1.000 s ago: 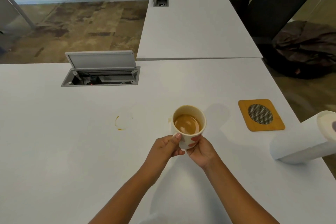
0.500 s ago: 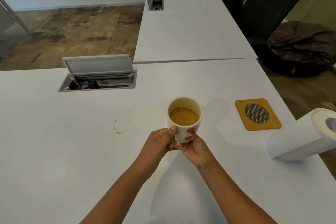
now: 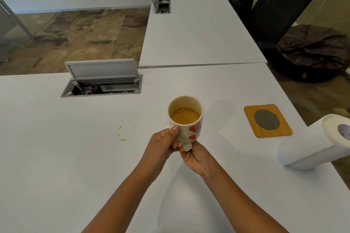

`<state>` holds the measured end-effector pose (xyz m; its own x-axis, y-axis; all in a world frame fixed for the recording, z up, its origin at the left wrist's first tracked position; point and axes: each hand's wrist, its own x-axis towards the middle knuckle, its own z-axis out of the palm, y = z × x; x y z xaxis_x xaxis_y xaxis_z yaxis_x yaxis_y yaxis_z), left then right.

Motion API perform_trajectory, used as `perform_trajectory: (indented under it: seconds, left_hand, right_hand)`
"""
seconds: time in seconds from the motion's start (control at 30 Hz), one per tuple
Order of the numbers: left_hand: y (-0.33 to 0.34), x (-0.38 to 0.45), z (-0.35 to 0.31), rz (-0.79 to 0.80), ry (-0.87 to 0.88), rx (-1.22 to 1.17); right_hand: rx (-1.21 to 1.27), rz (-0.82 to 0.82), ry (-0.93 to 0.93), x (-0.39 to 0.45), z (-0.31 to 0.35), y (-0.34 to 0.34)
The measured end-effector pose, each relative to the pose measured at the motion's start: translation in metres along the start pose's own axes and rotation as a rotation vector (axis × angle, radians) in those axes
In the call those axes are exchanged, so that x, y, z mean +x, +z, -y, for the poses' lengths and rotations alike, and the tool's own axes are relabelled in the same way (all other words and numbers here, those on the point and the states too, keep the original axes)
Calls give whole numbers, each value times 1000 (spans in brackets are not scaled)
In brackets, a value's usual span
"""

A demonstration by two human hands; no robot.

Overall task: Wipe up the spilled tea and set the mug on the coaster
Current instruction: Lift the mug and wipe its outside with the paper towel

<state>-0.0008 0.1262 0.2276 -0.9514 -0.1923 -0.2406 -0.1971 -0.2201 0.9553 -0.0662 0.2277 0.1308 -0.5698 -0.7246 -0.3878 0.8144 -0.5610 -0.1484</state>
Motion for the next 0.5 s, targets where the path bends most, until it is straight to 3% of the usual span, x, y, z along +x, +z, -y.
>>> perform_trajectory:
  seconds: [0.3, 0.5]
  left_hand:
    - [-13, 9, 1, -18, -10, 3]
    - [-16, 10, -1, 64, -41, 23]
  right_hand:
    - [-231, -45, 28, -27, 21, 7]
    - [-401, -94, 75, -41, 43, 11]
